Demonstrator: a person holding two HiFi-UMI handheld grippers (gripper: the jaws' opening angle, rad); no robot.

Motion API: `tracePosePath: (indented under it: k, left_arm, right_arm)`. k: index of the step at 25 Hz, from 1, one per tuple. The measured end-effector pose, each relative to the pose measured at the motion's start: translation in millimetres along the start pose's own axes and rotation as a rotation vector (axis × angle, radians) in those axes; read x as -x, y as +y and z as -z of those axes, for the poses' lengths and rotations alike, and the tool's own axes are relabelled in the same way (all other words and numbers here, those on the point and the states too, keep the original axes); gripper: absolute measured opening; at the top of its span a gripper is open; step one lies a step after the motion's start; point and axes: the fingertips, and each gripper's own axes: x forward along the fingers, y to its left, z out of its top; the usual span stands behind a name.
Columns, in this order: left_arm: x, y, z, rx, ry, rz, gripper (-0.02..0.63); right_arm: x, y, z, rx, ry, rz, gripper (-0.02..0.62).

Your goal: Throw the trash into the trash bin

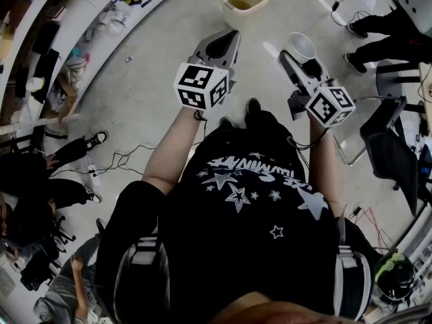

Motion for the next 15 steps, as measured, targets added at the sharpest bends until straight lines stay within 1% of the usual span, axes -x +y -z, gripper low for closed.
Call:
tracePosePath:
  k: [8,12,15]
  left_arm:
    - [-9.8,15.2,9.4,-0.028,0.019,-0.052,0.009]
    - [-39.6,29.8,4.7,-0.020,0.027,-0.085,0.009]
    - [-63.8,33.5,0.6,-0.031,0.024,-0.091,0.009]
  right_arm:
    - [-23.8,-23.4,1.9,-0.032,-0.001,-0.042,0.321]
    - [-50.4,-47.3,-13.9,-0.025,0.022,-0.073,0.320]
    - [-67.7,-68.3,-24.8,-0.022,0.033,-0.092,0.321]
